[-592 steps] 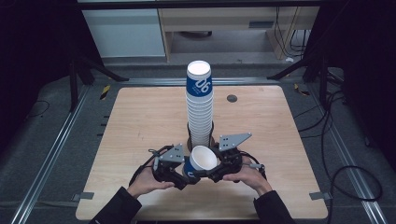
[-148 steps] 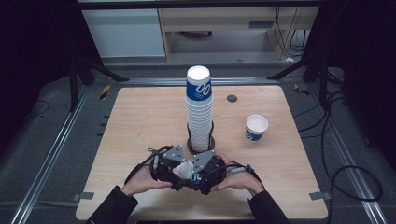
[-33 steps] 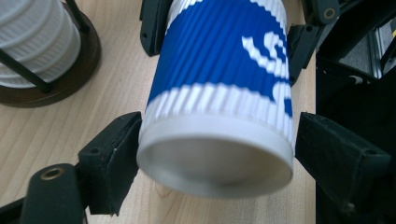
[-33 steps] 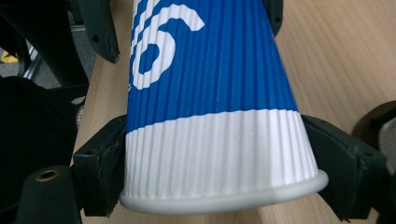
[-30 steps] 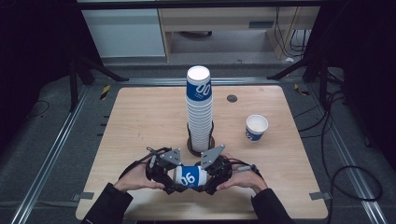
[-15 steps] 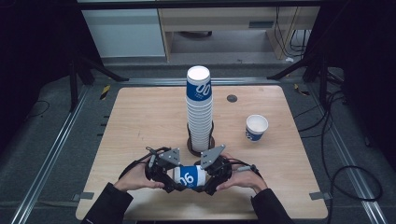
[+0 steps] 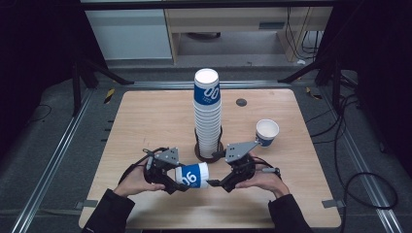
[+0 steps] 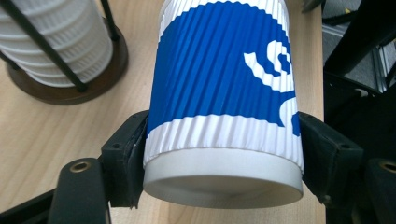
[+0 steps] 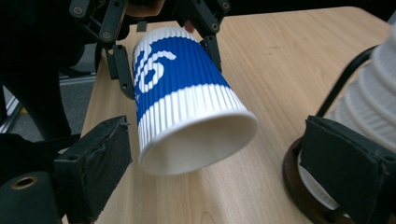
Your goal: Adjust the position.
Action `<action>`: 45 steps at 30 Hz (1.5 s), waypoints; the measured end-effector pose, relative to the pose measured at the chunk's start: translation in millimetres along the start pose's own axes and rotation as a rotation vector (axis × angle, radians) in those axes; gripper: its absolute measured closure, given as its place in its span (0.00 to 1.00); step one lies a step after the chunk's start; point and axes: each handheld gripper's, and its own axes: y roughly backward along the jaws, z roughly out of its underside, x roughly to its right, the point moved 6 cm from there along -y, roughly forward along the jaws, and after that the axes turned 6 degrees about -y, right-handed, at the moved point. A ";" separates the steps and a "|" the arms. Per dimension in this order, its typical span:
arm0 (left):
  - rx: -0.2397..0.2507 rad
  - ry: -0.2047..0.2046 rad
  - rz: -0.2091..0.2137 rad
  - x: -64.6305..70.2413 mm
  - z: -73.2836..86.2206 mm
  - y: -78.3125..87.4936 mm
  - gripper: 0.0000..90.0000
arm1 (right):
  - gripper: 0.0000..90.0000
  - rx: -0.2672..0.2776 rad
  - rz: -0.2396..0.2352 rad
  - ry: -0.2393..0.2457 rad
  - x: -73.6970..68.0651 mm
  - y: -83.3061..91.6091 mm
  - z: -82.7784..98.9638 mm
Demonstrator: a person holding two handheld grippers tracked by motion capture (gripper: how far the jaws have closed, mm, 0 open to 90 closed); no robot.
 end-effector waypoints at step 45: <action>0.191 -0.058 0.049 21.3 -29.0 4.1 0.29 | 0.17 0.081 -0.202 -0.070 -16.6 -3.3 -1.9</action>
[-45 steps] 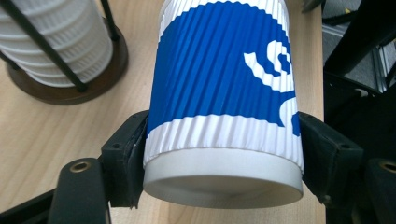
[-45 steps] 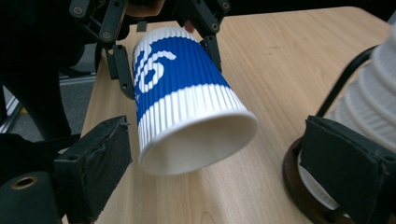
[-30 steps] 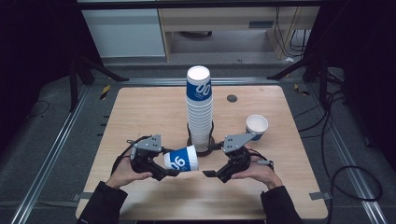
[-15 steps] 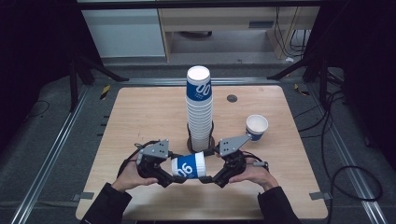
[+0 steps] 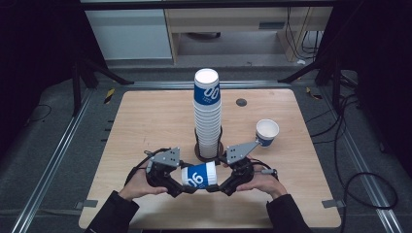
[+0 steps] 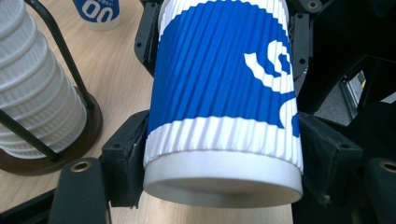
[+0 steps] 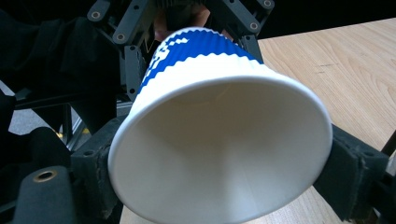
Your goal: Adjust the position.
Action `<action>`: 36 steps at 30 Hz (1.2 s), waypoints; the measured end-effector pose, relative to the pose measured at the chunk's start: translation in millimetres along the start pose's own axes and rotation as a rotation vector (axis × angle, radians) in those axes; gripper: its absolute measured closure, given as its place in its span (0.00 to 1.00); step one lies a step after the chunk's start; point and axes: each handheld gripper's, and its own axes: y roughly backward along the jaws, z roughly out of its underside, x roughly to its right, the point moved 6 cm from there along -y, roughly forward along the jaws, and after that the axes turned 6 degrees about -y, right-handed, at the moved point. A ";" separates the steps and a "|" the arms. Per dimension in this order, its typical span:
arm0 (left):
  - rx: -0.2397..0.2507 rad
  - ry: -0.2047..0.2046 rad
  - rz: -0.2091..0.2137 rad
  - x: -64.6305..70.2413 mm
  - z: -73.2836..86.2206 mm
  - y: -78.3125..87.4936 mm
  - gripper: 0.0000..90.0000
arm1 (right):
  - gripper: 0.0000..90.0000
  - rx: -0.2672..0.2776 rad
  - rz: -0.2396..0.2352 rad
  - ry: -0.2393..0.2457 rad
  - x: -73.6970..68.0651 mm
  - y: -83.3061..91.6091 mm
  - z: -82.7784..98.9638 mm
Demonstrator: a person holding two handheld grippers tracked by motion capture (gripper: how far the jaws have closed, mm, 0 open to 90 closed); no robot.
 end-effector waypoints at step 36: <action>-0.312 -0.042 -0.026 1.7 26.7 -33.1 0.25 | 0.17 -0.213 0.055 0.032 4.8 -27.8 22.0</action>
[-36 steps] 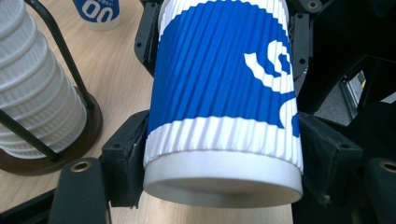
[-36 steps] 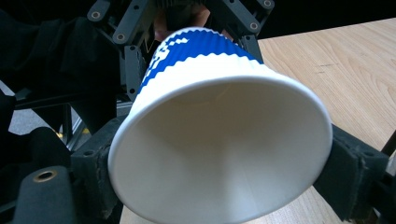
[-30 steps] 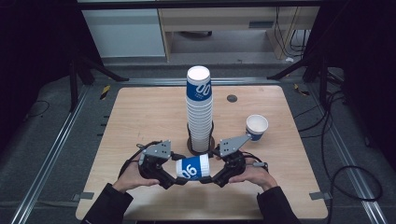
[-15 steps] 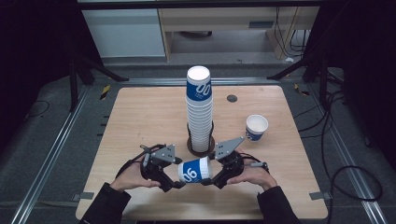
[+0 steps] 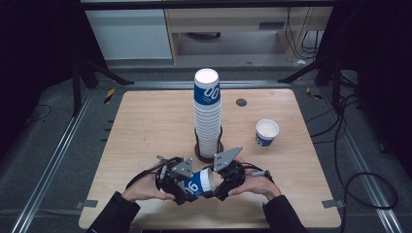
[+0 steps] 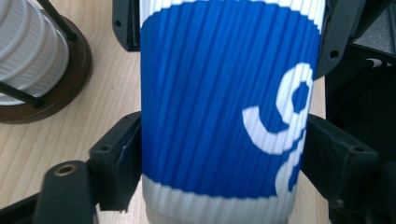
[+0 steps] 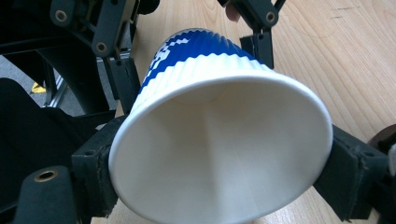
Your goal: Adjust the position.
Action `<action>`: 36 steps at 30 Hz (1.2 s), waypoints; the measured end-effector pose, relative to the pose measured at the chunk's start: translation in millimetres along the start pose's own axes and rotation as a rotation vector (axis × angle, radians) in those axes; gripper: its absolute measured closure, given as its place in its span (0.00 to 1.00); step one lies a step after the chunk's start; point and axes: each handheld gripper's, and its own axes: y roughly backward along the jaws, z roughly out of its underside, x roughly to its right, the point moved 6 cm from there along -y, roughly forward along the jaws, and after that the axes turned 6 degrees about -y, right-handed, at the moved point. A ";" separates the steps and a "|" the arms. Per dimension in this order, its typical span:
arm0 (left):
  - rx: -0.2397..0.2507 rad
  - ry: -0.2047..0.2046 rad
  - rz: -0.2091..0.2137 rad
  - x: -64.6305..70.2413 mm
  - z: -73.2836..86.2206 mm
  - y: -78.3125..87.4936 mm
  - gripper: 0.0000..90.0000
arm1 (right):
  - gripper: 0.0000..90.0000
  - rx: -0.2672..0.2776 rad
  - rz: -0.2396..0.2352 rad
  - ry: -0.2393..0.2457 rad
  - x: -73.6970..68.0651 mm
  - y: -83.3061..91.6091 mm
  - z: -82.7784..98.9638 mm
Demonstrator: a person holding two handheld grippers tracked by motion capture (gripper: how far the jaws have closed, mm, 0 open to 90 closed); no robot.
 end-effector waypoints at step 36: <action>0.340 0.078 -0.111 -18.2 -9.7 44.0 0.29 | 0.08 0.266 0.055 -0.091 11.4 47.4 -20.4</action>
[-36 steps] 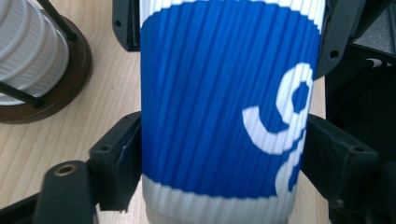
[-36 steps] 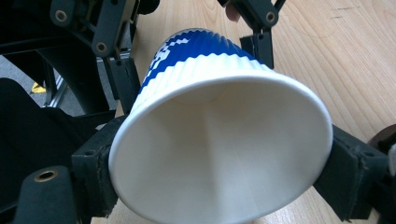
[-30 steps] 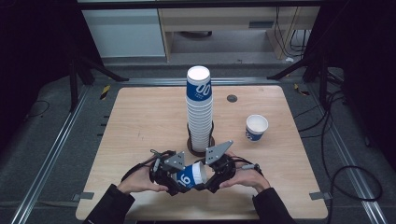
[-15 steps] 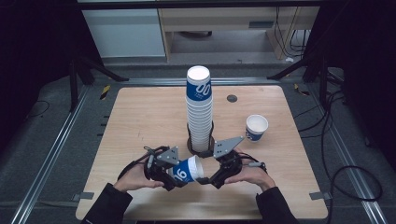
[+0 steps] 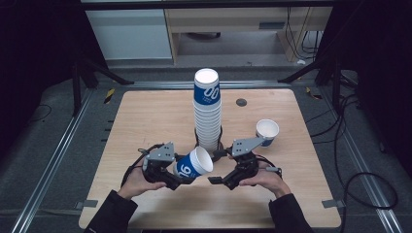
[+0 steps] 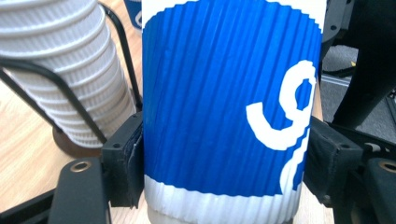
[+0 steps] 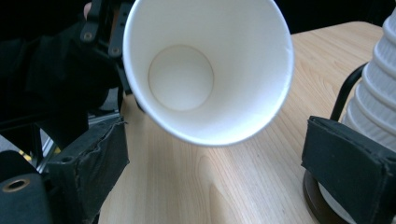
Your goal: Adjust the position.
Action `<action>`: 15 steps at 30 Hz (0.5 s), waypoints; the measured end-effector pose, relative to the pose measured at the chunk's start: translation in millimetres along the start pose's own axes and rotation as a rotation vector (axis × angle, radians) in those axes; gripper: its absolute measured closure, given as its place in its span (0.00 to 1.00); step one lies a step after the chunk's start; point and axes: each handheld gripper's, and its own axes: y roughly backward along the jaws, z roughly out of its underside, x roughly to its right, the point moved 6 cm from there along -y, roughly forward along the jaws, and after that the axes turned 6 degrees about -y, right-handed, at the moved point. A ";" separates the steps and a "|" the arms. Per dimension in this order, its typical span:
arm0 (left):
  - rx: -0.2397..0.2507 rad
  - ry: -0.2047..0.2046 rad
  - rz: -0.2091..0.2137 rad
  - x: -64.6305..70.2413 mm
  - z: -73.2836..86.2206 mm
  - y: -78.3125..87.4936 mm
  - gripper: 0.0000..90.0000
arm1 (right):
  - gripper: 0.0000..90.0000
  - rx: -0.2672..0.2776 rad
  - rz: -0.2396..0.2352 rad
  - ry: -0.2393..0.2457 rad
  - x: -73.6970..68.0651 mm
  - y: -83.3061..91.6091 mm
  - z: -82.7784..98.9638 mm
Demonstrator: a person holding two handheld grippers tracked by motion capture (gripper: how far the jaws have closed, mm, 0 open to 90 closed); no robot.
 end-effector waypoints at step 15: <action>-0.008 -0.037 0.014 12.7 -4.8 -16.5 0.29 | 0.10 0.023 -0.061 -0.040 -7.0 -7.6 -3.1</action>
